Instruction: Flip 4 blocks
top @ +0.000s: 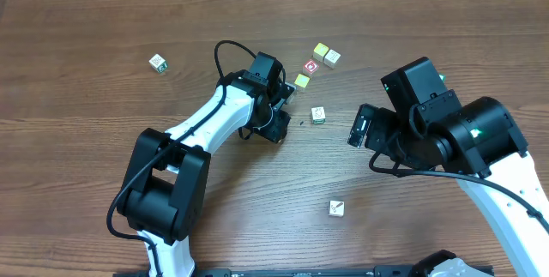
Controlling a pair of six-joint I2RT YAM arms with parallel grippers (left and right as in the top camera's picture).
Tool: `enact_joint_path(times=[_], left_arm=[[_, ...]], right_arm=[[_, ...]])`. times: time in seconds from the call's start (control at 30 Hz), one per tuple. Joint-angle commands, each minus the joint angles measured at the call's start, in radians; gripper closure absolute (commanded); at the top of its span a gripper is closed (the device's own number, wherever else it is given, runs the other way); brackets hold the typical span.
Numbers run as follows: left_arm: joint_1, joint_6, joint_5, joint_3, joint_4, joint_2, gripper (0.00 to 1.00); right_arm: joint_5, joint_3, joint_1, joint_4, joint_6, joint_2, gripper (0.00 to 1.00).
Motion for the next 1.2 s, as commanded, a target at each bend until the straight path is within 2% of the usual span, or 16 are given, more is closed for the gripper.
enact_joint_path(times=[0.0, 0.1, 0.23, 0.3, 0.47, 0.63, 0.8, 0.93, 1.03, 1.17], left_arm=[[-0.004, 0.016, -0.005, 0.019, -0.002, 0.014, 0.59], [-0.004, 0.012, -0.005, 0.019, -0.014, 0.014, 0.66], [-0.004, 0.012, 0.002, 0.019, -0.032, 0.014, 0.69], [-0.004, 0.012, 0.001, 0.019, -0.037, 0.014, 0.75], [-0.003, -0.023, 0.000, 0.019, -0.046, 0.014, 0.80], [-0.002, -0.106, -0.007, 0.040, -0.062, 0.010, 0.96], [-0.002, -0.238, -0.005, 0.101, -0.163, -0.030, 0.96], [-0.018, -0.272, -0.005, 0.098, -0.238, -0.106, 0.95], [-0.049, -0.310, -0.005, 0.074, -0.283, -0.180, 0.96], [-0.134, -0.389, -0.007, -0.018, -0.264, -0.298, 0.95]], right_arm=[[-0.005, 0.026, -0.002, 0.002, -0.007, -0.010, 0.00], [-0.005, 0.026, -0.002, 0.001, -0.007, -0.010, 0.00], [-0.005, 0.026, -0.002, -0.003, -0.007, -0.010, 0.00], [-0.004, 0.026, -0.002, -0.003, -0.007, -0.010, 0.00], [-0.005, 0.026, -0.002, -0.007, -0.007, -0.010, 0.00], [-0.004, 0.026, -0.002, -0.008, -0.007, -0.010, 0.00], [0.000, 0.026, -0.002, -0.018, -0.007, -0.010, 0.01], [0.008, 0.026, -0.002, -0.042, -0.007, -0.011, 0.05], [0.008, 0.026, -0.002, -0.055, -0.007, -0.011, 0.07], [0.011, 0.026, -0.002, -0.063, -0.006, -0.021, 0.08]])
